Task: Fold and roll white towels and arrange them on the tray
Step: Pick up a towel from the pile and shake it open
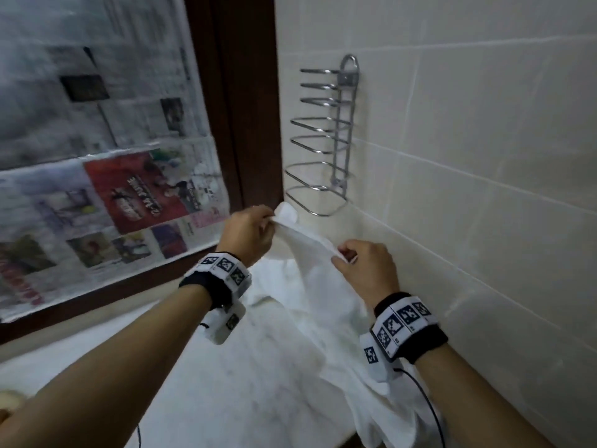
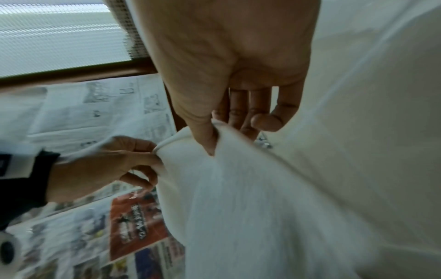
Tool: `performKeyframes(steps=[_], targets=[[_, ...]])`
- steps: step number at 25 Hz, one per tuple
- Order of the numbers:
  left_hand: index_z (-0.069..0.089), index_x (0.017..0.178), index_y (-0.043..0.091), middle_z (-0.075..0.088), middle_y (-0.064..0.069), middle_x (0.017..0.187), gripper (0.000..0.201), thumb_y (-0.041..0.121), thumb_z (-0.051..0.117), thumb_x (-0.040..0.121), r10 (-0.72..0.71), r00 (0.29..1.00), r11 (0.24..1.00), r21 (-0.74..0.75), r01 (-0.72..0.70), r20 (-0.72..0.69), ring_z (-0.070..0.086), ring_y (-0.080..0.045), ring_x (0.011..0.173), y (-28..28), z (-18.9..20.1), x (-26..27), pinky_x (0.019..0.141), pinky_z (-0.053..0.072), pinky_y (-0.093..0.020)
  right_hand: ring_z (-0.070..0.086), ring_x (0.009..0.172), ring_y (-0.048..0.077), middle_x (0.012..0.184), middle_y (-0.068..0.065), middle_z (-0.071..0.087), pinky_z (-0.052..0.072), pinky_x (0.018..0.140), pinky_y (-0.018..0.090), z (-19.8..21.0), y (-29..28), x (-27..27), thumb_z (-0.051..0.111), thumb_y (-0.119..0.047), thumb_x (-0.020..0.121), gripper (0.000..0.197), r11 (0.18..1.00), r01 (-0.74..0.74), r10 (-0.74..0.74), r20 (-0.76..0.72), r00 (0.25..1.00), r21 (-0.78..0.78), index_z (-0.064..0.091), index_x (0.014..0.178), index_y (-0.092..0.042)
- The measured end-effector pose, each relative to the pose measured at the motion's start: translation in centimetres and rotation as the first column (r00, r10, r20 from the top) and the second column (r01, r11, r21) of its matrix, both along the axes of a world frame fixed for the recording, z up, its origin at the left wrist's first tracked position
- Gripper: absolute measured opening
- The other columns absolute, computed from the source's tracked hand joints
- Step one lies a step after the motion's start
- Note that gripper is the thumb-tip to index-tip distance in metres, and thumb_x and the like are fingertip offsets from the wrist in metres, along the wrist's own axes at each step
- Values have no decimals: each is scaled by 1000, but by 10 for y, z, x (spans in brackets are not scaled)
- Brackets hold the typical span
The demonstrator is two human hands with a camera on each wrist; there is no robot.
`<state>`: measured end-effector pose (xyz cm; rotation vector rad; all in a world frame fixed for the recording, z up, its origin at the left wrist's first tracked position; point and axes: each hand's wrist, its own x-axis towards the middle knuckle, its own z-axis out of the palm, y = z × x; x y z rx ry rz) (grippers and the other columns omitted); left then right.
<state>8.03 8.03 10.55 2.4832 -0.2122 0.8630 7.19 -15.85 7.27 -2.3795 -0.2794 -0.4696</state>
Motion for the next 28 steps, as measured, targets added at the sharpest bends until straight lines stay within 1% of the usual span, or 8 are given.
performKeyframes(steps=[4, 9, 13, 17, 21, 24, 26, 28], targets=[[70, 90, 15, 72, -13, 77, 18, 22, 58, 79, 302, 943, 953, -68, -296, 135, 67, -36, 72, 99, 57, -39, 66, 52, -38, 62, 75, 30, 75, 5, 68, 52, 67, 37, 59, 73, 17, 63, -27, 87, 11, 981, -193, 193, 168, 967, -14, 69, 86, -19], [64, 85, 14, 69, -20, 79, 20, 30, 55, 78, 548, 822, 836, -117, -536, 152, 63, -42, 78, 185, 124, -102, 69, 46, -41, 57, 70, 32, 73, 12, 60, 44, 65, 42, 143, 170, 21, 50, -27, 99, 18, 864, -504, 500, 173, 849, -25, 56, 90, -12], [71, 78, 13, 70, -12, 71, 23, 33, 58, 73, 569, 803, 822, -83, -564, 175, 66, -32, 72, 236, 154, -161, 68, 49, -34, 61, 61, 6, 71, 0, 69, 46, 57, 18, 203, 206, 5, 75, -29, 83, 17, 730, -681, 663, 181, 726, 58, 70, 82, -12], [75, 74, 10, 70, -5, 64, 30, 37, 62, 75, 503, 855, 863, -18, -505, 126, 68, -20, 64, 258, 168, -200, 65, 53, -27, 58, 64, 15, 71, 10, 67, 43, 60, 25, 240, 224, -1, 74, -29, 84, 19, 742, -663, 668, 185, 720, -97, 73, 80, -11], [79, 87, 11, 73, -7, 73, 13, 20, 70, 87, 491, 858, 867, 6, -498, 148, 63, -15, 61, 266, 182, -217, 64, 46, -23, 48, 60, 12, 65, 5, 57, 36, 57, 24, 252, 244, -13, 66, -24, 92, 24, 779, -621, 612, 314, 726, -84, 65, 76, -6], [79, 90, 9, 70, -8, 68, 14, 21, 78, 81, 509, 854, 858, -140, -494, 106, 49, 4, 46, 277, 193, -228, 60, 39, -19, 45, 59, 8, 63, -2, 51, 35, 57, 23, 250, 254, -22, 61, -22, 95, 22, 773, -631, 609, 365, 704, -71, 61, 77, -8], [78, 89, 6, 72, -11, 71, 16, 18, 80, 78, 530, 839, 842, -190, -504, 125, 52, 0, 50, 283, 202, -239, 60, 41, -18, 46, 59, 4, 64, -4, 54, 34, 55, 12, 252, 257, -28, 62, -22, 94, 20, 764, -642, 616, 367, 697, -63, 64, 79, -8], [78, 89, 7, 72, -13, 78, 11, 16, 76, 82, 579, 800, 815, -72, -575, 158, 61, -17, 66, 286, 210, -252, 70, 49, -23, 47, 60, 2, 65, -3, 56, 33, 54, 9, 256, 261, -35, 64, -19, 92, 17, 766, -637, 621, 359, 697, -88, 69, 83, -6]])
